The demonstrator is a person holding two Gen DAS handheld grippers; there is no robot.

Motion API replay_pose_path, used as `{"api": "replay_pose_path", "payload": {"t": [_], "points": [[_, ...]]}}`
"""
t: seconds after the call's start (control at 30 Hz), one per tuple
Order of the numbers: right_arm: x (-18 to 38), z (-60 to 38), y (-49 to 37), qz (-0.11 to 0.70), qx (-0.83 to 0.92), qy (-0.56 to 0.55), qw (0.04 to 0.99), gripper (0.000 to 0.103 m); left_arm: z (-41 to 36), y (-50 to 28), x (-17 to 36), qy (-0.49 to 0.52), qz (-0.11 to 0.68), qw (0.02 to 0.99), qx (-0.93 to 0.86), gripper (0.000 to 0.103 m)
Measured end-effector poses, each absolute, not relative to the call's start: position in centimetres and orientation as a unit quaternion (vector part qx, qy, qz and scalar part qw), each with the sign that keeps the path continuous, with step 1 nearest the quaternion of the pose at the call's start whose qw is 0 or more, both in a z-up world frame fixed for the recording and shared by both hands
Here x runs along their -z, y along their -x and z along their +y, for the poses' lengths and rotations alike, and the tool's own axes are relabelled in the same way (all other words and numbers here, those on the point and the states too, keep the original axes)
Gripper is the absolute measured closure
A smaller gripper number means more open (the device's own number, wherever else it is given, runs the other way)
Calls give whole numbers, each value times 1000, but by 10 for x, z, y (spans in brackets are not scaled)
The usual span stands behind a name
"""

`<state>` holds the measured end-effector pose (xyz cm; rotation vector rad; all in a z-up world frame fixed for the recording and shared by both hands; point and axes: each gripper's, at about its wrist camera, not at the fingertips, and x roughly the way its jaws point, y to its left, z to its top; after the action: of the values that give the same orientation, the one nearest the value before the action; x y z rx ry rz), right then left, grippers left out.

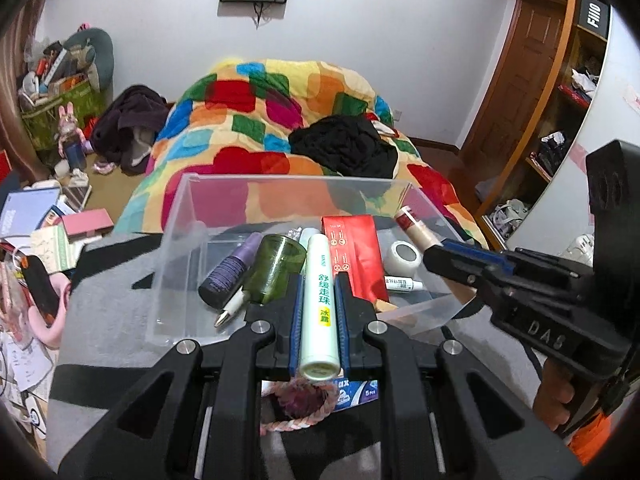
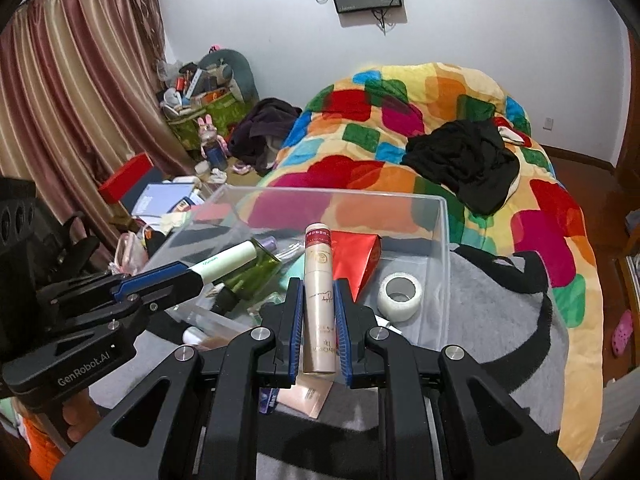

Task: Organize objects
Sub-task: 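Carry the white tube and beige cylinder over the clear box and release both, then grasp the rope bracelet with the left tool while the right tool grasps the blue Max box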

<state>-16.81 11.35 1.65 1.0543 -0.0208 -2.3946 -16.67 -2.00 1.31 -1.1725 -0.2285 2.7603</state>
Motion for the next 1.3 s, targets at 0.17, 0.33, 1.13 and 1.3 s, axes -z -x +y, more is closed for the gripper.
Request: {"api": "replay_pose_path", "payload": {"t": [0.17,0.33,1.13,1.3], "points": [[-6,108,171,6,877,-402,262,89,-21,171,-9,398,-78,70,-911,88],[-9,106,165,11,877,-399,268,88,-18,164,-17,388,-62,69,-917,87],[-45,108,89,46,899,-327,288,46,-46,91,-34,357,-50,30,-932,19],[-35,106,79,59,897,-328,290,42,-54,86,-12,382,-47,23,-923,19]]}}
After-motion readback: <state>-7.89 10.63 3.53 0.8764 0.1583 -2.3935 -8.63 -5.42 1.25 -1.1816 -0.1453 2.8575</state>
